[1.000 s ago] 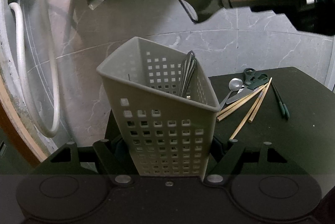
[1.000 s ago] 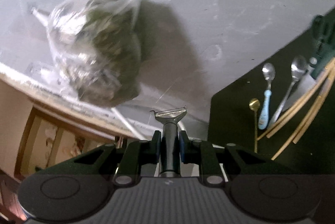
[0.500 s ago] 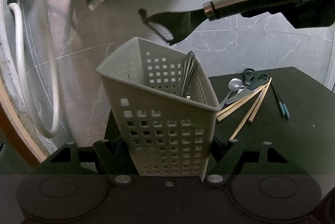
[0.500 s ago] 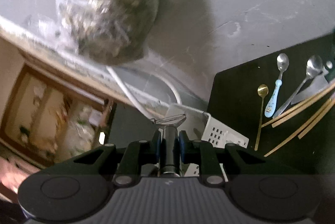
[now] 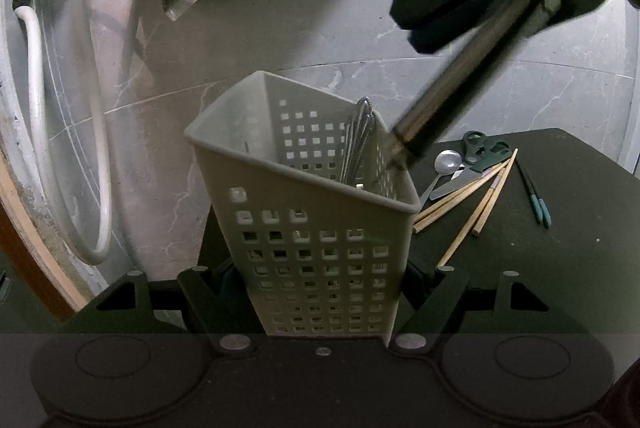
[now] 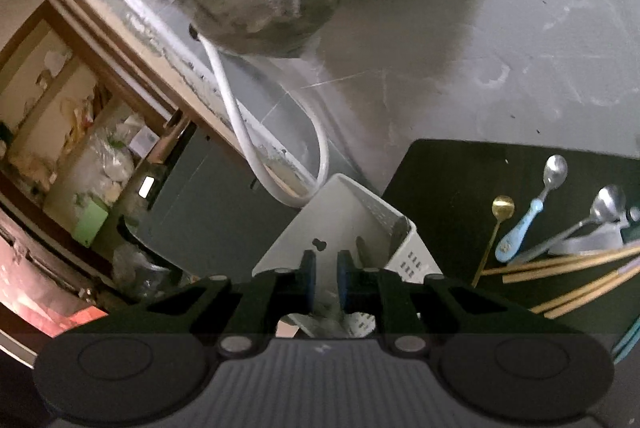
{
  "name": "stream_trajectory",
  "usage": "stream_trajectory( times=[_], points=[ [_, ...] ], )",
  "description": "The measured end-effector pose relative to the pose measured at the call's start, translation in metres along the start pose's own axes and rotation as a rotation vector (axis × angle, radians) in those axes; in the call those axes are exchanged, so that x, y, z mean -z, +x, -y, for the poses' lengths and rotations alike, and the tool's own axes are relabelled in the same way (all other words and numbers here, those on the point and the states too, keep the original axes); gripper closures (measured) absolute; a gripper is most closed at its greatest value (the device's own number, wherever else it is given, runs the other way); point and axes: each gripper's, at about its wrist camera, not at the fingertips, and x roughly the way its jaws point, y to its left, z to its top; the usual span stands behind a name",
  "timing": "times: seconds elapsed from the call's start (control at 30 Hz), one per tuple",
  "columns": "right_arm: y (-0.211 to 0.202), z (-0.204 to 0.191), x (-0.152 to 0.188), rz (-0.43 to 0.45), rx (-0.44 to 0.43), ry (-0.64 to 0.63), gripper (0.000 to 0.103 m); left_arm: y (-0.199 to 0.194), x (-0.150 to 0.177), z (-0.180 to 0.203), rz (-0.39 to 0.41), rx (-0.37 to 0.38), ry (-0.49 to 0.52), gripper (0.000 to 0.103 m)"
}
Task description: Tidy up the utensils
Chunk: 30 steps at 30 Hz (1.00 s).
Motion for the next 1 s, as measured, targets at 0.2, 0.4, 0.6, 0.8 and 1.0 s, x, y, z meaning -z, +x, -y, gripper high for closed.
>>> stream_trajectory(
  times=[0.2, 0.4, 0.6, 0.8, 1.0],
  points=[
    [0.008, -0.011, -0.005, 0.007, 0.011, -0.059, 0.087, 0.001, -0.002, 0.001, 0.000, 0.002, -0.002, 0.026],
    [-0.002, -0.010, -0.006, 0.072, 0.004, -0.056, 0.080, 0.002, -0.002, 0.000, -0.002, 0.001, -0.001, 0.025],
    [-0.020, 0.009, -0.009, 0.140, 0.058, -0.004, 0.069, 0.002, 0.000, 0.000, 0.000, -0.002, 0.003, 0.026],
    [-0.029, 0.029, -0.006, 0.146, 0.131, 0.006, 0.048, 0.001, 0.000, 0.001, 0.001, -0.002, 0.004, 0.025],
    [-0.015, 0.052, 0.010, 0.013, 0.215, -0.105, 0.007, 0.001, 0.001, 0.001, 0.001, -0.002, 0.003, 0.025]
  ],
)
